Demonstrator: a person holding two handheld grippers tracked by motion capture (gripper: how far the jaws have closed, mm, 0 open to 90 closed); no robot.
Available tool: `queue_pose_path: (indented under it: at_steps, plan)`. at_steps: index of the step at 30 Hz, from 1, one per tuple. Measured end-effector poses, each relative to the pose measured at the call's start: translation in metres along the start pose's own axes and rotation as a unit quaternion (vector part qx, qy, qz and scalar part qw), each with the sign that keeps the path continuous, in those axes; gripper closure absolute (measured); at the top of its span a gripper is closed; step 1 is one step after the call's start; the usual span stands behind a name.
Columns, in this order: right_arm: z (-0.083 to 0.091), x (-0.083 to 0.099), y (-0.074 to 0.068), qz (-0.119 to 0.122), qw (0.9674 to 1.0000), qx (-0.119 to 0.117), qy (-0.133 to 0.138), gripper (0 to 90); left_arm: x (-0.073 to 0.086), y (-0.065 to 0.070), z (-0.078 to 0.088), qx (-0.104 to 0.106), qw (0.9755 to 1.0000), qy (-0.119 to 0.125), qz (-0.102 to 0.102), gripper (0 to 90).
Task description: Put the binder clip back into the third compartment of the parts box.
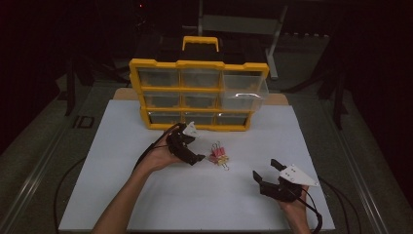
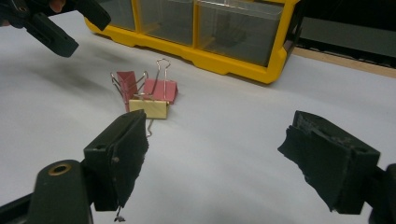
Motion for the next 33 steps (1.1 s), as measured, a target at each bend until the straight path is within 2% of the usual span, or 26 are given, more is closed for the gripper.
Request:
queue_pose_path:
  at_steps: [5, 7, 12, 16, 24, 31, 32, 33]
  plan:
    - [0.000, 0.000, 0.000, 0.001, 1.0000, -0.001, -0.001, 19.2, -0.002, 0.004, -0.007, 0.018, 0.9998, -0.003, -0.008, 19.4]
    - [0.000, 0.000, 0.000, 0.001, 1.0000, -0.001, -0.001, 19.2, -0.002, 0.004, -0.007, 0.018, 0.9998, -0.003, -0.008, 19.7]
    - [0.000, 0.000, -0.001, 0.000, 1.0000, -0.003, -0.001, 19.2, 0.000, 0.009, -0.018, 0.031, 0.9992, -0.019, -0.017, 20.5]
    - [0.000, 0.000, -0.001, -0.001, 1.0000, -0.005, -0.002, 19.2, 0.002, 0.010, -0.022, 0.024, 0.9988, -0.033, -0.026, 22.8]
    - [0.000, 0.001, -0.002, -0.001, 1.0000, -0.007, -0.003, 19.3, 0.004, 0.014, -0.034, 0.027, 0.9968, -0.058, -0.048, 30.4]
    - [0.000, 0.000, -0.001, -0.002, 0.9999, -0.010, -0.002, 19.3, 0.004, 0.013, -0.039, 0.028, 0.9965, -0.062, -0.049, 37.1]
    - [0.000, 0.000, -0.001, -0.003, 0.9999, -0.011, -0.002, 19.3, 0.004, 0.012, -0.041, 0.030, 0.9953, -0.071, -0.059, 39.8]
    - [0.000, 0.000, -0.001, -0.003, 0.9999, -0.011, -0.002, 19.3, 0.003, 0.014, -0.042, 0.031, 0.9954, -0.070, -0.057, 39.8]
Point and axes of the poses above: each handheld gripper's, and its own axes: z roughly backward along the jaws, x roughly out of its underside, y roughly to its right, the point moved 9 cm from there along -z, roughly forward along the jaws, and after that the axes turned 11 degrees about -z, right-handed, at the moved point
